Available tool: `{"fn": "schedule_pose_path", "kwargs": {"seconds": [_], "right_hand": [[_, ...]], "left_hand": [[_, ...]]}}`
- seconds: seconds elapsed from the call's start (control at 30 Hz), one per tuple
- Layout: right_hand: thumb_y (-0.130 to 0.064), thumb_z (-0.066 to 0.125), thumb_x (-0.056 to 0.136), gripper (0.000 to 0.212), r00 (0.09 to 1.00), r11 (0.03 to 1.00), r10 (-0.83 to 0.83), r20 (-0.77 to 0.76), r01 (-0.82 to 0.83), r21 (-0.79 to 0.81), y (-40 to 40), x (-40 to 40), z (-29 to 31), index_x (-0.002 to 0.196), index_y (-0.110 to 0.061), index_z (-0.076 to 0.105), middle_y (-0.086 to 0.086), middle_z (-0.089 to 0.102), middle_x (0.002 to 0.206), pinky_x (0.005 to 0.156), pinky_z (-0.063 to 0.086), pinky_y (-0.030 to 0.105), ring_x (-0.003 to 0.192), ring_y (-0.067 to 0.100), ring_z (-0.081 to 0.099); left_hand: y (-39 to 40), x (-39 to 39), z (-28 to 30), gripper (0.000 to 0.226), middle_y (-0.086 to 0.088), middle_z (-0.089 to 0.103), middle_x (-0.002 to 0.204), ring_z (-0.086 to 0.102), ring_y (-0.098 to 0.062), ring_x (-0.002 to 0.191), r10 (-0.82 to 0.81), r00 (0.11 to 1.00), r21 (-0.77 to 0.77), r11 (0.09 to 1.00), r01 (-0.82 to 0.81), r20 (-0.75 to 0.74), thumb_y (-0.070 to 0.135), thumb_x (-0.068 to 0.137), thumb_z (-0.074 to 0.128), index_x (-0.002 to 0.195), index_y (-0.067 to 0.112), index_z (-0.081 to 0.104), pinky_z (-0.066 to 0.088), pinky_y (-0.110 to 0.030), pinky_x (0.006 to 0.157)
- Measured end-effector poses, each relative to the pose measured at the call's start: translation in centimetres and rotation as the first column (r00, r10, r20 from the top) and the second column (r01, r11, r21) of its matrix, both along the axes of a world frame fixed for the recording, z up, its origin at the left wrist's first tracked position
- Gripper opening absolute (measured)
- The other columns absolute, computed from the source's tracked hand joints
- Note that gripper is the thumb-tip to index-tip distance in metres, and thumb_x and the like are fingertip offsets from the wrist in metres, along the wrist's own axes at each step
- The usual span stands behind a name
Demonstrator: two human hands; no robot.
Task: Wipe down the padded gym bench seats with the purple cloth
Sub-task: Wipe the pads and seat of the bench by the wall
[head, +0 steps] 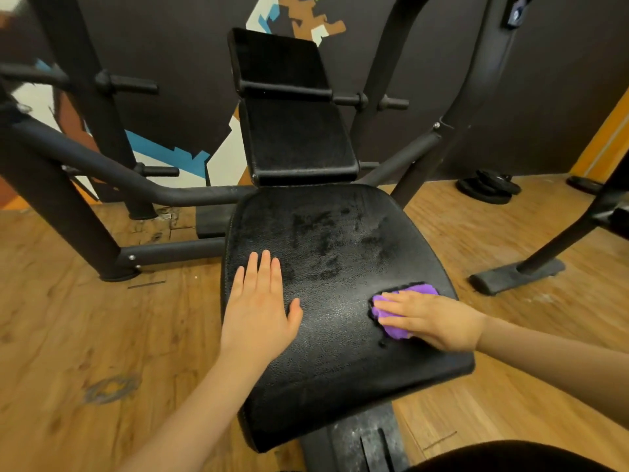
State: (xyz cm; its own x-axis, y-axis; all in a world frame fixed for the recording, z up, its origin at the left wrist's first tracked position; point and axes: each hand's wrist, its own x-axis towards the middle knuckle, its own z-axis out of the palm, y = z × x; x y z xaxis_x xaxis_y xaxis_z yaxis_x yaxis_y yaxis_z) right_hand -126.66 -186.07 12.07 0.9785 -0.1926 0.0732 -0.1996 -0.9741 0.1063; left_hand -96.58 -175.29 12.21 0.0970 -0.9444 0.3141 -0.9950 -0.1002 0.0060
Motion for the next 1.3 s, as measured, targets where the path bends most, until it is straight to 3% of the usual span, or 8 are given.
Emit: {"fn": "schedule_pose_path", "kwargs": {"seconds": [0.13, 0.23, 0.4, 0.57, 0.77, 0.93, 1.17, 1.3], "right_hand": [[-0.030, 0.031, 0.101, 0.047, 0.976, 0.980, -0.191, 0.101, 0.184, 0.074, -4.9, 4.7, 3.1, 0.139, -0.005, 0.040, 0.009, 0.034, 0.147, 0.115, 0.015, 0.024, 0.139, 0.016, 0.024], [-0.015, 0.045, 0.097, 0.048, 0.928, 0.940, -0.336, 0.163, 0.319, 0.123, -9.2, 7.8, 5.4, 0.143, -0.007, 0.030, 0.001, 0.021, 0.149, 0.111, 0.002, 0.008, 0.140, 0.011, 0.016], [-0.011, 0.046, 0.097, 0.051, 0.836, 0.859, -0.509, 0.205, 0.476, 0.189, -13.6, 11.6, 7.6, 0.145, -0.008, 0.029, 0.008, 0.023, 0.153, 0.113, 0.011, 0.022, 0.142, 0.020, 0.022], [-0.011, 0.043, 0.098, 0.047, 0.712, 0.777, -0.630, 0.311, 0.571, 0.266, -14.1, 13.5, 7.2, 0.144, -0.009, 0.034, 0.006, 0.029, 0.152, 0.114, 0.014, 0.025, 0.141, 0.018, 0.025], [-0.008, 0.050, 0.095, 0.045, 0.807, 0.881, -0.473, 0.353, 0.425, 0.208, -9.5, 12.1, 4.4, 0.139, -0.006, 0.041, 0.001, 0.029, 0.149, 0.115, 0.012, 0.023, 0.140, 0.017, 0.024], [-0.024, 0.039, 0.094, 0.048, 0.918, 0.951, -0.302, 0.257, 0.272, 0.146, -2.3, 8.6, 1.6, 0.137, -0.005, 0.044, 0.000, 0.030, 0.146, 0.114, 0.010, 0.015, 0.137, 0.008, 0.022], [-0.030, 0.025, 0.102, 0.041, 0.963, 0.978, -0.190, 0.189, 0.170, 0.117, 4.3, 4.8, -2.5, 0.139, -0.017, 0.039, 0.008, 0.033, 0.149, 0.114, 0.019, 0.033, 0.138, 0.023, 0.028], [-0.024, 0.018, 0.101, 0.045, 0.998, 1.000, -0.024, 0.051, 0.024, 0.019, 6.3, 1.8, -4.7, 0.144, -0.024, 0.032, -0.002, 0.015, 0.157, 0.116, 0.012, 0.033, 0.143, 0.020, 0.019]], "left_hand": [[0.0, 0.2, -0.2, 0.077, -0.018, 0.038, 0.148, 0.034, -0.032, 0.139, 0.007, 1.000, 0.014, 1.000, -0.007, -0.013, 0.051, 0.086, 0.020, 0.141, 0.001, 0.041, 0.025, -0.044, 0.113], [0.1, 0.3, -0.1, 0.075, -0.019, 0.046, 0.143, 0.042, -0.033, 0.134, -0.009, 0.999, 0.004, 1.000, 0.009, -0.034, 0.050, 0.085, 0.025, 0.136, 0.000, 0.050, 0.030, -0.044, 0.109], [0.2, 0.2, 0.3, 0.073, -0.013, -0.002, 0.160, -0.005, -0.027, 0.148, -0.048, 0.997, 0.023, 0.999, 0.050, -0.062, 0.050, 0.097, 0.021, 0.152, 0.006, 0.003, -0.003, -0.040, 0.118], [0.0, 0.3, 0.1, 0.076, -0.014, 0.005, 0.160, 0.001, -0.028, 0.148, -0.034, 0.997, -0.036, 0.999, 0.032, -0.071, 0.052, 0.092, 0.014, 0.152, 0.005, 0.010, -0.005, -0.039, 0.116], [0.1, 0.2, 0.2, 0.080, -0.017, 0.027, 0.154, 0.021, -0.030, 0.145, -0.026, 0.997, 0.020, 0.999, 0.027, -0.078, 0.051, 0.085, 0.015, 0.147, 0.002, 0.031, 0.006, -0.040, 0.115], [0.3, 0.2, 0.0, 0.075, -0.014, -0.002, 0.160, -0.007, -0.027, 0.148, -0.034, 0.998, 0.011, 0.999, 0.035, -0.056, 0.051, 0.096, 0.019, 0.152, 0.005, 0.001, -0.006, -0.040, 0.118], [0.5, 0.1, 0.0, 0.074, -0.014, 0.000, 0.160, -0.005, -0.027, 0.148, -0.036, 0.998, -0.006, 0.999, 0.036, -0.049, 0.050, 0.098, 0.024, 0.152, 0.005, 0.003, -0.004, -0.039, 0.118], [0.6, 0.1, 0.2, 0.073, -0.014, 0.000, 0.161, -0.005, -0.027, 0.148, -0.041, 0.998, 0.005, 0.999, 0.041, -0.049, 0.050, 0.098, 0.024, 0.152, 0.005, 0.004, -0.004, -0.039, 0.119]]}}
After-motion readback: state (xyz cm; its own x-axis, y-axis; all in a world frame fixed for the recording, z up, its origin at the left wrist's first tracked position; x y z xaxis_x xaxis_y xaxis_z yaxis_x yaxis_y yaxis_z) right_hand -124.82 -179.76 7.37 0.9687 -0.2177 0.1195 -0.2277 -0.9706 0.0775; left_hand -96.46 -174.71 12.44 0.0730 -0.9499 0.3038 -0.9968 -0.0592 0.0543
